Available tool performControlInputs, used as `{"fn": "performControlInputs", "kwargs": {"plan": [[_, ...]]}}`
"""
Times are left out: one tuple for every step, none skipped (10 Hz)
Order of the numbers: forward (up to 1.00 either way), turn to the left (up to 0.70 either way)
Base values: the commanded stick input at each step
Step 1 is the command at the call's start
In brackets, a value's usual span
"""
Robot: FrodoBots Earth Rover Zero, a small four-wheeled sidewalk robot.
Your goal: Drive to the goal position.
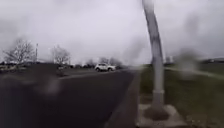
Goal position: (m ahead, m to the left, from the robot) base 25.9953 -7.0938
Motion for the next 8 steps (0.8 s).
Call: {"fn": "performControlInputs", "kwargs": {"plan": [[0.00, 1.00], [0.00, 1.00], [0.00, 1.00], [0.00, 0.00], [0.00, 0.00], [0.00, 0.00], [0.00, 0.00], [0.00, 0.00]]}}
